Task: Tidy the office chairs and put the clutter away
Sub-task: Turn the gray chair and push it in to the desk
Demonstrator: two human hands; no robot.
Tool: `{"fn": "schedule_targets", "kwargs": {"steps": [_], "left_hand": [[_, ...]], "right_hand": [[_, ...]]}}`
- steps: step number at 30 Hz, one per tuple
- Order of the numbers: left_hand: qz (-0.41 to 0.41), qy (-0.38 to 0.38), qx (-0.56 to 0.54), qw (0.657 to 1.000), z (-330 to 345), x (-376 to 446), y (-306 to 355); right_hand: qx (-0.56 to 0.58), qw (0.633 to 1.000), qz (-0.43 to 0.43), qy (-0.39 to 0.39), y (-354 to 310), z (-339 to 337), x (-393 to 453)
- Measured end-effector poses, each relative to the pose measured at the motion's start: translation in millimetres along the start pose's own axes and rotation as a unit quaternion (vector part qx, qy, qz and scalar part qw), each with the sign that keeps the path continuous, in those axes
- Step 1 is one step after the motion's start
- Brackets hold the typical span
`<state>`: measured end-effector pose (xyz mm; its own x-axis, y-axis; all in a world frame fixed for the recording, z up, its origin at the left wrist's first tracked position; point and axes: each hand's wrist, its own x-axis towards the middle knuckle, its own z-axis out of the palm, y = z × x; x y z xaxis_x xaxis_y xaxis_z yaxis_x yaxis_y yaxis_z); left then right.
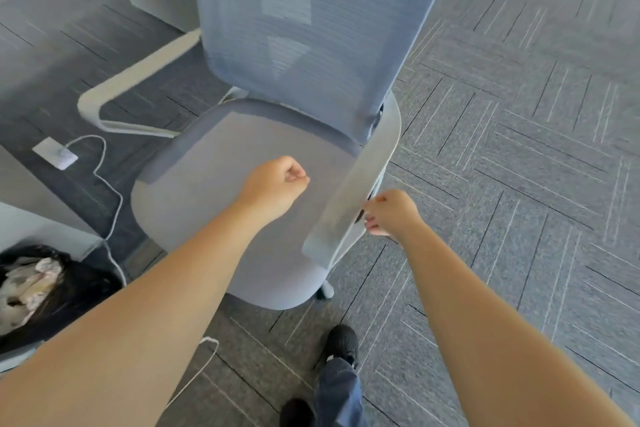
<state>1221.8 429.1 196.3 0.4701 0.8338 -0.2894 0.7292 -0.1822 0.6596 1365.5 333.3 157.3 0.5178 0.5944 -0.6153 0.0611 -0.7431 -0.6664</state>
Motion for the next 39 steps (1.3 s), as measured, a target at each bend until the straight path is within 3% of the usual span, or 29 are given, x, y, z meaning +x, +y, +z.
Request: {"fn": "schedule_targets", "kwargs": {"steps": [8, 16, 22, 28, 33, 39], "left_hand": [[0.039, 0.017, -0.009, 0.999, -26, -48, 36], [0.098, 0.052, -0.003, 0.994, -55, -71, 122], [0.101, 0.102, -0.023, 0.989, -71, -66, 162], [0.027, 0.162, -0.081, 0.983, -70, -54, 188], [-0.002, 0.199, -0.136, 0.97, -63, -52, 217], [-0.016, 0.231, -0.186, 0.955, -60, -61, 231]], "right_hand": [[-0.001, 0.98, -0.131, 0.15, -31, -60, -65], [0.061, 0.962, -0.167, 0.206, -70, -128, -111], [0.12, 0.954, -0.225, 0.157, -120, -159, -105], [0.226, 0.939, -0.252, 0.056, -154, -177, -90], [0.223, 0.944, -0.239, 0.038, -149, -180, -82], [0.175, 0.946, -0.248, -0.113, -141, -189, -89]]}}
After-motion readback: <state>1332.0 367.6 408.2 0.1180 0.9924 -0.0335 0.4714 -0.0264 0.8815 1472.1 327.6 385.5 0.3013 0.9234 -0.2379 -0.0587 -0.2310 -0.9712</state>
